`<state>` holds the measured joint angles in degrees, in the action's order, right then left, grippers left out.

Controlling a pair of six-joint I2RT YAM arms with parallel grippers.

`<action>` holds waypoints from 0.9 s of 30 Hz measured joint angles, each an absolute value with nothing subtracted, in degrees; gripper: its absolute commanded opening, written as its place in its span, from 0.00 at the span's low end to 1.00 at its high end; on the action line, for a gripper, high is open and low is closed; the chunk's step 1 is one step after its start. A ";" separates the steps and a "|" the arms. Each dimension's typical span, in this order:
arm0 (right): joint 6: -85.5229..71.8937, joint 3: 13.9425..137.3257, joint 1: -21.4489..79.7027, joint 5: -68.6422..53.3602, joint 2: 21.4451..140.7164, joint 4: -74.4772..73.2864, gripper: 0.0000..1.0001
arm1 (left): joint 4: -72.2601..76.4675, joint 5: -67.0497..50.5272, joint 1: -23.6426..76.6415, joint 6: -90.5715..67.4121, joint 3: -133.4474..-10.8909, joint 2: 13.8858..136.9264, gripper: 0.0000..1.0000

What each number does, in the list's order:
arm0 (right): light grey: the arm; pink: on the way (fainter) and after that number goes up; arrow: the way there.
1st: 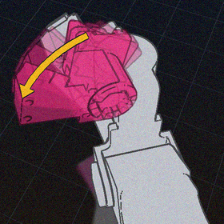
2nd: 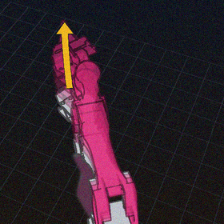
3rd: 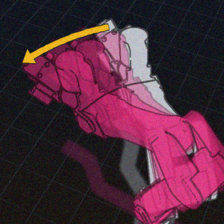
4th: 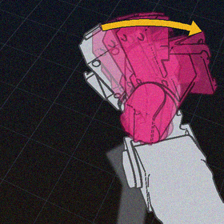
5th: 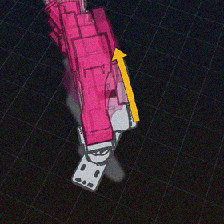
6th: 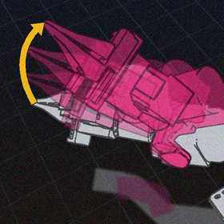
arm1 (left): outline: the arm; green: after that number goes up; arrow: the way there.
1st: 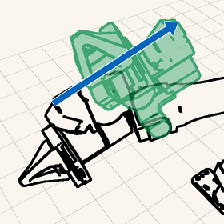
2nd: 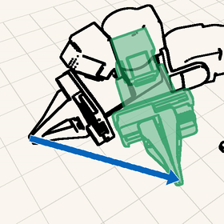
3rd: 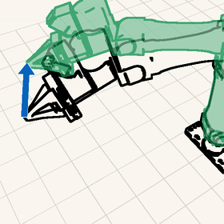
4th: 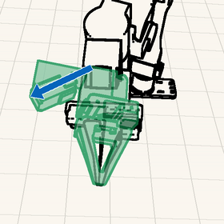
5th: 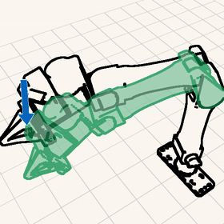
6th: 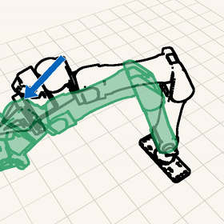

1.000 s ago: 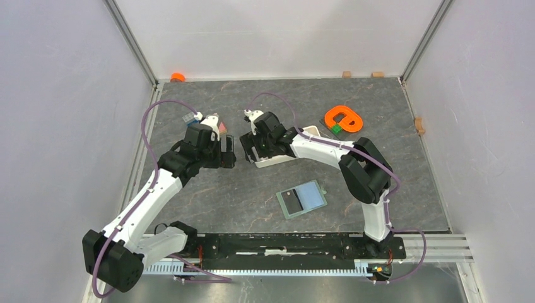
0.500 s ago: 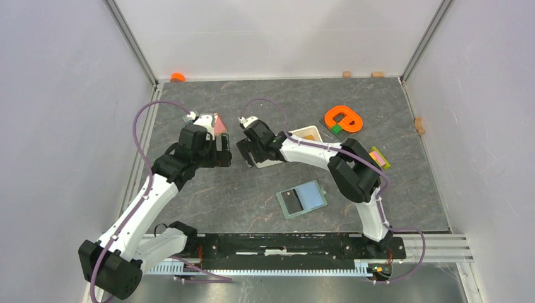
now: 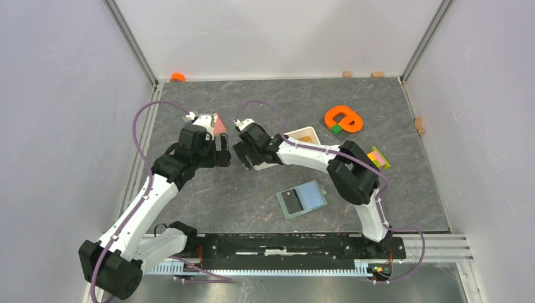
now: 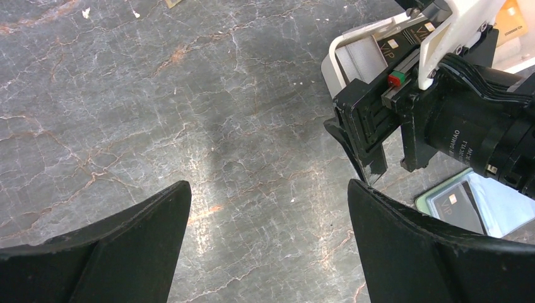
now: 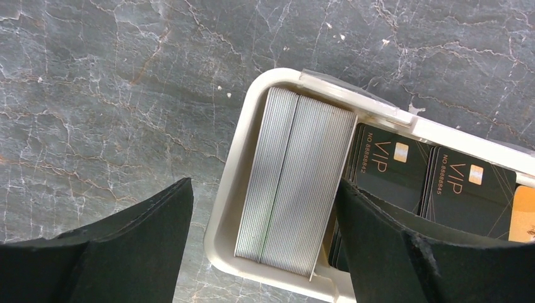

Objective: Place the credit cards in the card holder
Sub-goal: Pick up the credit card from the storage box.

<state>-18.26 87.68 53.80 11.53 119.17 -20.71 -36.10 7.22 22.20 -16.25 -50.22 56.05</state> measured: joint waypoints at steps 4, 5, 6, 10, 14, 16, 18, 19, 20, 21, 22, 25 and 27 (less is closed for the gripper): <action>-18.41 87.68 53.82 11.51 118.74 -20.71 0.85 | -36.10 7.27 22.20 -16.25 -50.22 55.90 1.00; -18.46 87.64 53.84 11.51 118.48 -20.69 0.84 | -36.10 7.31 22.20 -16.25 -50.22 55.83 1.00; -18.52 87.61 53.89 11.51 118.17 -20.69 0.84 | -36.10 7.38 22.20 -16.25 -50.22 55.75 1.00; -18.85 87.53 53.98 11.49 116.46 -20.60 0.82 | -36.10 7.38 22.20 -16.25 -50.22 55.70 1.00; -19.05 87.50 54.00 11.22 115.33 -20.25 0.75 | -36.10 7.38 22.20 -16.25 -50.22 55.70 1.00; -19.14 87.50 54.00 11.20 115.33 -20.21 0.71 | -36.10 7.40 22.20 -16.25 -50.22 55.70 1.00; -19.11 87.39 53.98 11.29 115.33 -20.21 0.67 | -36.10 7.38 22.20 -16.25 -50.22 55.70 1.00; -19.11 87.37 53.95 11.51 115.33 -20.21 0.66 | -36.10 7.40 22.20 -16.25 -50.22 55.70 1.00; -19.14 87.33 53.93 11.55 115.33 -20.18 0.64 | -36.10 7.40 22.20 -16.25 -50.22 55.70 1.00; -19.16 87.24 53.93 11.55 115.33 -20.12 0.63 | -36.10 7.40 22.20 -16.25 -50.19 55.70 1.00; -19.16 87.24 53.93 11.57 115.33 -20.10 0.62 | -36.10 7.40 22.20 -16.25 -50.17 55.70 1.00; -19.22 87.18 53.93 11.64 115.33 -20.03 0.58 | -36.10 7.40 22.20 -16.25 -50.17 55.70 1.00; -19.22 87.11 53.89 11.79 115.31 -20.03 0.53 | -36.10 7.40 22.17 -16.25 -50.17 55.70 1.00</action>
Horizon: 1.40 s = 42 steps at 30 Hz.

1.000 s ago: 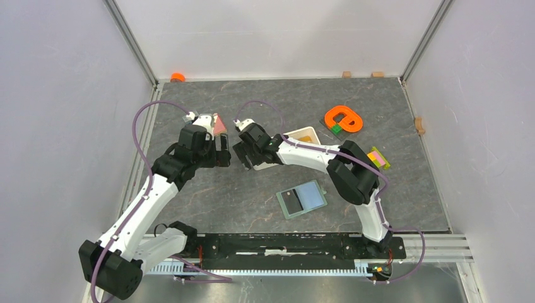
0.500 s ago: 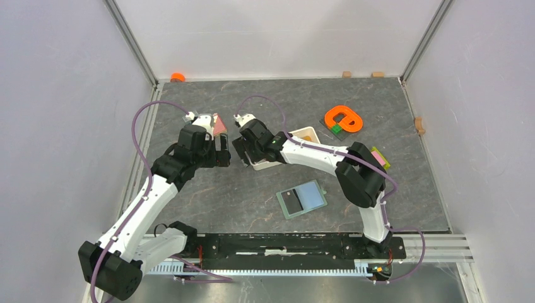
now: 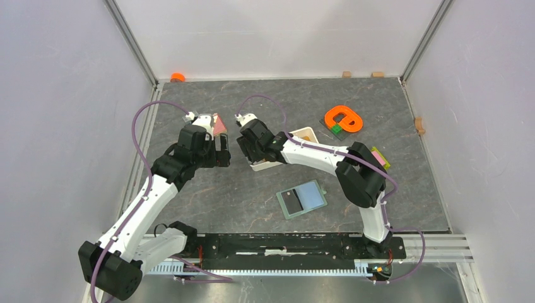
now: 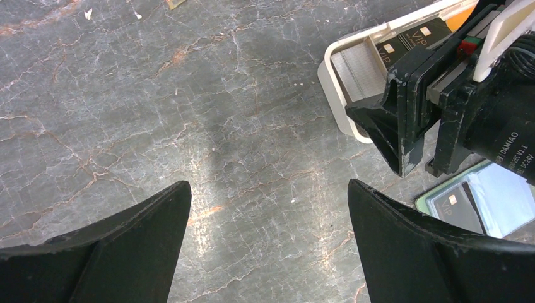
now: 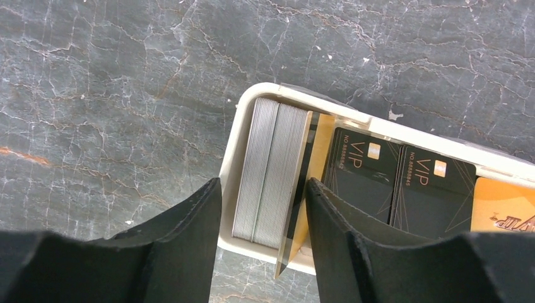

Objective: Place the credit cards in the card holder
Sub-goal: Pick up the credit card from the storage box.

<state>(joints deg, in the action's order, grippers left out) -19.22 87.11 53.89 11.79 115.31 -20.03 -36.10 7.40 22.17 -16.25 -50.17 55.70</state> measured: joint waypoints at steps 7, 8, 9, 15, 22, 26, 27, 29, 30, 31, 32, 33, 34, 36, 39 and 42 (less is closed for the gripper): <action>-19.25 86.41 53.71 12.73 115.00 -19.68 0.41 | -36.07 7.38 22.13 -16.25 -49.98 55.70 1.00; -19.27 86.24 53.67 12.78 114.89 -19.59 0.38 | -36.12 7.40 22.09 -16.25 -49.93 55.70 1.00; -19.27 86.17 53.60 12.78 114.83 -19.55 0.36 | -36.10 7.40 22.09 -16.25 -49.87 55.70 1.00; -19.35 84.95 53.45 12.80 114.15 -18.83 0.18 | -36.10 7.42 21.93 -16.25 -49.84 55.70 1.00; -19.92 83.44 53.23 14.11 112.95 -18.65 0.00 | -36.10 7.40 21.93 -16.25 -49.78 55.72 1.00; -20.23 83.02 53.21 14.90 112.49 -18.83 0.00 | -36.05 7.40 21.91 -16.25 -49.67 55.72 1.00; -20.25 82.91 53.21 15.11 112.31 -18.87 0.00 | -36.05 7.40 21.93 -16.25 -49.63 55.72 1.00; -20.23 82.63 53.21 15.68 111.77 -18.94 0.00 | -35.90 7.35 21.91 -16.25 -49.47 55.72 1.00; -20.18 82.54 53.21 16.03 111.35 -18.96 0.00 | -35.86 7.31 21.93 -16.25 -49.39 55.70 1.00; -20.12 82.48 53.23 16.73 110.83 -18.96 0.00 | -35.75 7.09 21.91 -16.25 -49.28 55.70 1.00; -19.88 82.41 53.25 17.39 110.17 -18.98 0.00 | -35.68 6.90 21.91 -16.23 -49.21 55.66 1.00; -19.66 82.17 53.25 18.11 109.36 -18.92 0.00 | -35.33 6.35 21.91 -16.19 -49.01 55.48 0.99; -19.46 81.71 53.21 18.70 108.29 -18.87 0.00 | -35.00 5.56 21.89 -16.10 -48.77 55.11 0.98; -19.00 79.81 52.93 19.59 105.14 -18.35 0.00 | -34.20 3.14 21.87 -15.97 -48.29 53.82 0.96; -18.09 75.24 51.88 19.29 98.54 -16.43 0.00 | -31.33 -1.98 21.87 -16.05 -47.33 51.11 0.94; -17.47 69.10 49.45 15.03 90.61 -12.62 0.00 | -25.10 -9.37 21.87 -18.15 -44.62 47.81 0.93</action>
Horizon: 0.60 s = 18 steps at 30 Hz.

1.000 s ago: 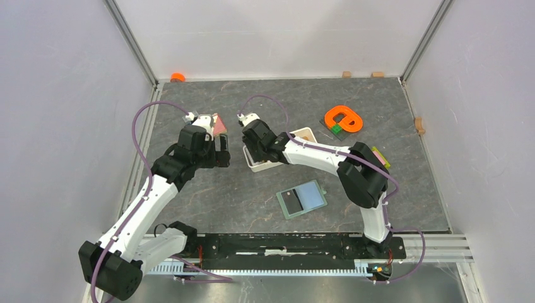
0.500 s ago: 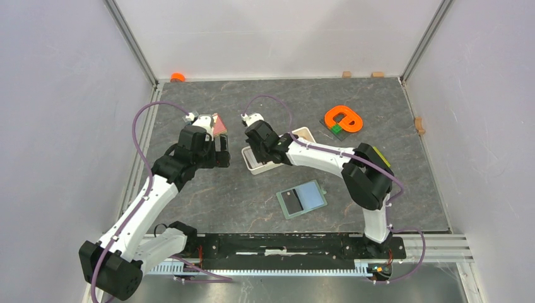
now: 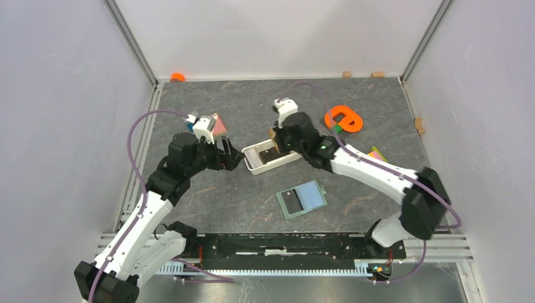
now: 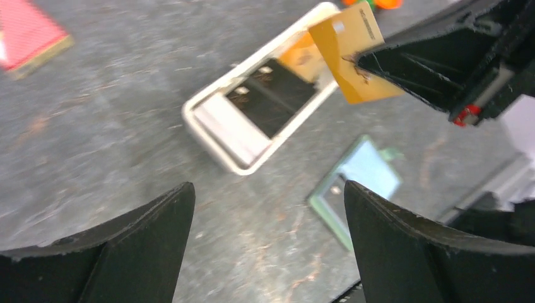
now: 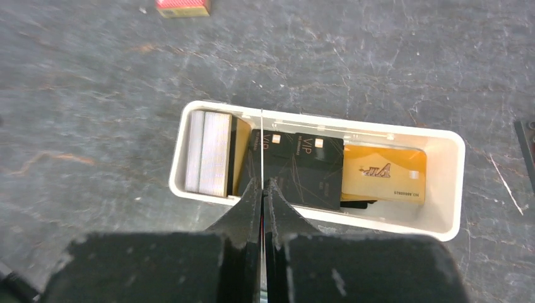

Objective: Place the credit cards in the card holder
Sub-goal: Pick up the credit card from the storage box.

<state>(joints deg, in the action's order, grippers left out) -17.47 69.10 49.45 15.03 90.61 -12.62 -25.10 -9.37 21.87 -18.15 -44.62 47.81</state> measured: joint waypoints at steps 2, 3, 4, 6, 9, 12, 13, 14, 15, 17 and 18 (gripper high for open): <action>-17.26 64.51 46.68 10.26 84.88 -9.21 0.00 | -20.10 -13.98 21.89 -20.75 -42.30 46.48 0.93; -17.26 62.50 45.43 8.01 82.54 -7.70 0.00 | -16.84 -16.58 21.89 -22.52 -40.80 45.95 0.93; -17.30 59.72 43.68 4.84 79.59 -5.39 0.00 | -14.20 -18.35 21.98 -23.97 -39.53 45.65 0.93; -17.54 55.27 41.04 0.12 74.76 -2.15 0.00 | -7.40 -22.65 22.35 -27.75 -36.36 45.32 0.93; -18.31 48.62 38.54 -6.94 68.10 2.87 0.00 | 1.30 -27.42 23.68 -33.12 -33.17 45.74 0.92; -20.45 42.37 37.65 -14.74 62.24 8.51 0.00 | 8.54 -29.89 27.20 -36.58 -31.92 46.78 0.92; -21.19 41.12 37.54 -16.75 61.06 10.02 0.00 | 10.28 -30.37 28.67 -37.04 -31.66 47.00 0.92; -22.20 39.75 37.41 -19.07 59.92 12.16 0.00 | 12.36 -30.61 30.70 -37.63 -31.40 47.33 0.92; -23.11 38.79 37.36 -20.75 59.18 13.80 0.00 | 14.24 -30.79 32.71 -37.98 -31.24 47.77 0.92; -25.56 36.67 37.34 -24.32 57.89 18.24 0.00 | 17.89 -31.44 36.10 -38.44 -31.20 48.88 0.91; -26.98 35.53 37.32 -26.06 57.30 20.71 0.00 | 19.40 -31.75 37.12 -38.76 -31.20 49.43 0.89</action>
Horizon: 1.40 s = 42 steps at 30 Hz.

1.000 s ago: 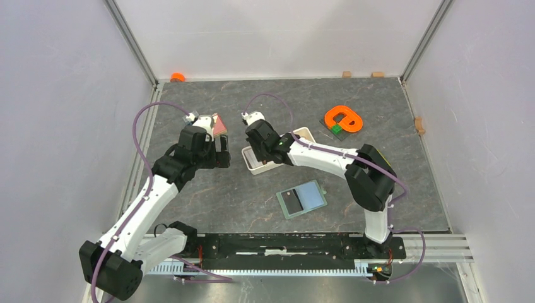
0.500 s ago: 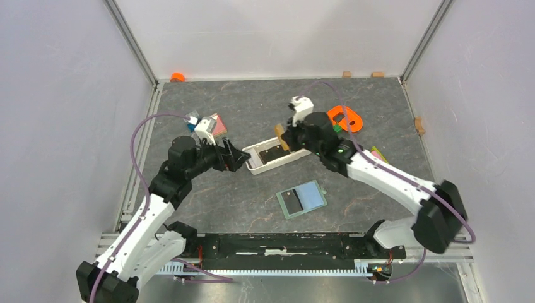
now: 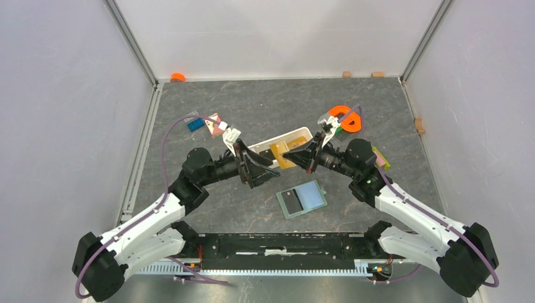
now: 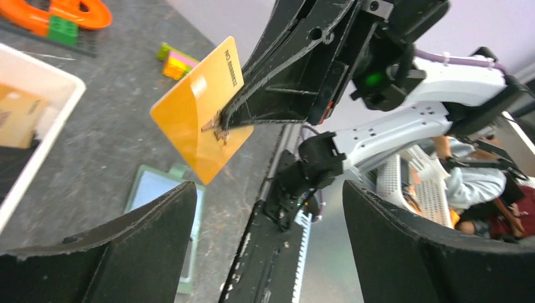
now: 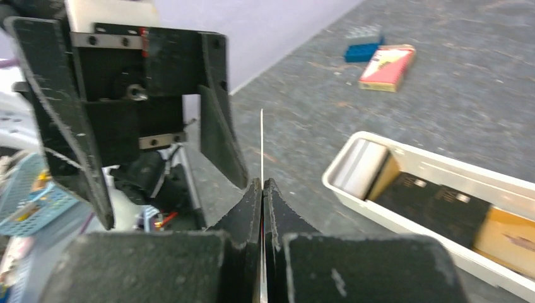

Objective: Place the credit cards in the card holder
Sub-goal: Pick up the credit card from the storage box.

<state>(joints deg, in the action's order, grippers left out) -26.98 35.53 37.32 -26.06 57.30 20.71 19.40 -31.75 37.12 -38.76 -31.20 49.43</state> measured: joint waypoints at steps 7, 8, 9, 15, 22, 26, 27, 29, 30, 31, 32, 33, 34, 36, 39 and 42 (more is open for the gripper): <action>-33.80 31.83 37.19 -31.42 54.89 30.46 0.00 | 30.06 -33.76 40.07 -42.13 -30.13 53.04 0.53; -34.44 31.73 37.12 -31.53 54.70 31.20 0.00 | 31.11 -33.78 40.18 -42.52 -29.80 53.28 0.52; -34.98 31.57 37.08 -31.66 54.41 31.88 0.00 | 31.88 -33.74 40.25 -42.81 -29.50 53.47 0.52; -37.19 31.03 36.99 -32.03 53.23 33.80 0.00 | 31.90 -32.80 40.27 -42.81 -28.69 53.43 0.57; -37.76 31.03 36.99 -32.23 51.81 33.82 0.00 | 28.86 -30.37 40.27 -42.24 -28.40 51.44 0.60; -38.54 30.52 36.99 -32.60 51.81 34.37 0.00 | 30.96 -32.10 40.36 -42.61 -28.40 53.28 0.52; -38.76 30.22 36.99 -32.62 51.79 34.76 0.00 | 31.92 -32.71 40.53 -42.85 -28.40 54.04 0.49; -39.18 29.61 36.99 -32.71 51.79 35.22 0.00 | 33.23 -33.52 40.84 -43.29 -28.40 55.09 0.41; -39.35 29.26 36.99 -32.82 51.79 35.44 0.00 | 33.85 -33.71 41.06 -43.55 -28.40 55.42 0.37; -39.46 29.04 36.99 -32.84 51.79 35.53 0.00 | 34.50 -33.98 41.23 -43.79 -28.40 55.59 0.34; -39.68 28.75 36.99 -32.99 51.79 35.59 0.00 | 35.18 -34.20 41.34 -44.10 -28.40 55.68 0.30; -39.79 28.53 36.99 -33.01 51.81 35.59 0.00 | 35.73 -34.44 41.39 -44.27 -28.40 55.70 0.29; -39.94 28.32 36.99 -33.04 51.79 35.70 0.00 | 36.34 -34.65 41.41 -44.40 -28.40 55.77 0.29; -40.36 28.14 36.99 -33.23 51.79 36.21 0.00 | 36.91 -34.65 41.50 -44.66 -28.40 56.03 0.29; -40.77 28.14 36.99 -33.50 51.79 36.53 0.00 | 38.17 -34.65 41.80 -45.10 -28.40 56.88 0.29; -40.97 28.12 36.99 -33.69 51.79 36.73 0.00 | 39.57 -34.63 42.48 -45.60 -28.40 58.13 0.29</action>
<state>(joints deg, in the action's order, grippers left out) -40.97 28.12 36.99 -33.69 51.79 36.73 39.57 -34.63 42.48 -45.60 -28.40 58.13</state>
